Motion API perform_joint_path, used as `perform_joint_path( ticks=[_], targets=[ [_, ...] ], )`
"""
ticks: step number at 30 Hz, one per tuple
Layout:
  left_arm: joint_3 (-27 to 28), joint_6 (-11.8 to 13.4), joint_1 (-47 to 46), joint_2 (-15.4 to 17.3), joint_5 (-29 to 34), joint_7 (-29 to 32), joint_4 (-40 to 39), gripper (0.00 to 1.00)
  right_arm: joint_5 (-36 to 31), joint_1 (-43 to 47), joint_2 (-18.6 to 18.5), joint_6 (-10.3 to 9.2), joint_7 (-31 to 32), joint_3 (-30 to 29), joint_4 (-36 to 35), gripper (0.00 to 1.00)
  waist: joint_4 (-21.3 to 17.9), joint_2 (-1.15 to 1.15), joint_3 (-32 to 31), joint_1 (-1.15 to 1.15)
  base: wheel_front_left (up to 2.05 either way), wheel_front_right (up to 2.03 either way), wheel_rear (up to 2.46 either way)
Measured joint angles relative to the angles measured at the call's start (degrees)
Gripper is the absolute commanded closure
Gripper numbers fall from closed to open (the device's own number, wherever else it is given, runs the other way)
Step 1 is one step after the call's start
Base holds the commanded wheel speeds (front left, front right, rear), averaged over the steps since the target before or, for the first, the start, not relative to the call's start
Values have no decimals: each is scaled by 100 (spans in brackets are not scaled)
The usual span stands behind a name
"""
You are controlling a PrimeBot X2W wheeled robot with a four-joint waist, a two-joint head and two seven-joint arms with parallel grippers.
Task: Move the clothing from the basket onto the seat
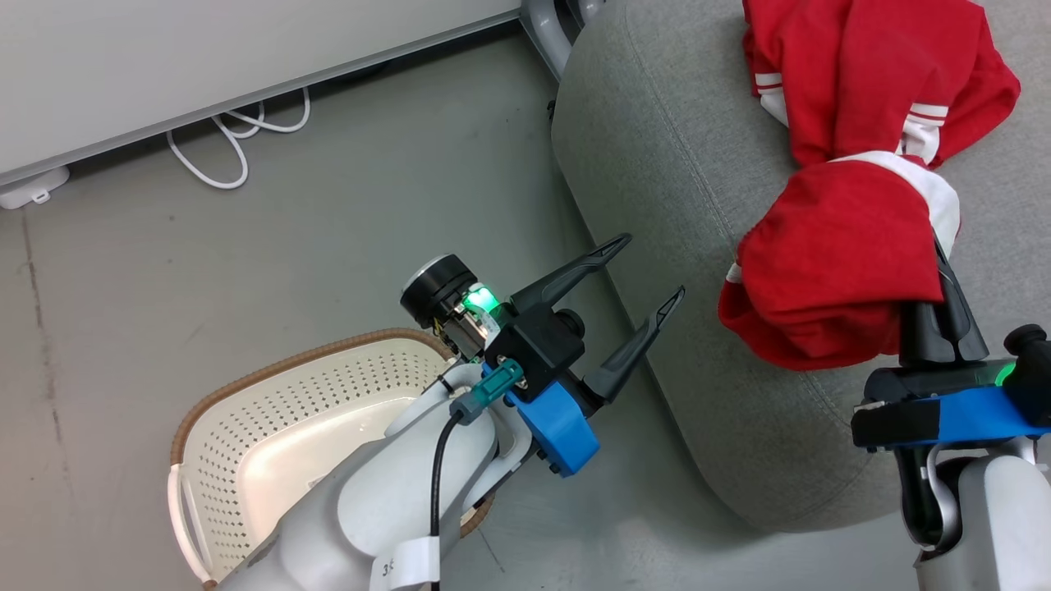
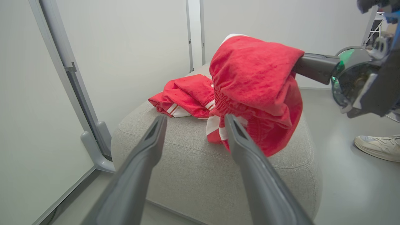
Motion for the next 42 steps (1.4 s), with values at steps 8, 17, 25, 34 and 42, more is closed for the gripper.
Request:
perform_joint_path(
  ticks=[8,17,25,34,42],
  targets=[
    [16,0,-2,24,-5,0,-18,0,-1,-42,30,0,0,1,-124,100,-33,0,23,0,0,0,0],
    [129,0,-293,237,82,0,-87,0,-38,-1274,-220,0,0,-143,-508,100,-28,0,414,0,0,0,0],
    [110,0,-933,430,260,75,-338,0,68,-2863,-1028,0,-1,-1257,-712,100,82,0,1201,0,0,0,0],
    [124,0,-1533,695,426,287,-720,0,263,-4242,-2140,0,-1,-2137,143,100,255,0,2370,1,0,0,0],
    [86,3,-1612,755,452,305,-842,0,19,-4258,-2193,1,-1,-2257,1415,100,385,0,3021,1,0,0,0]
  ],
)
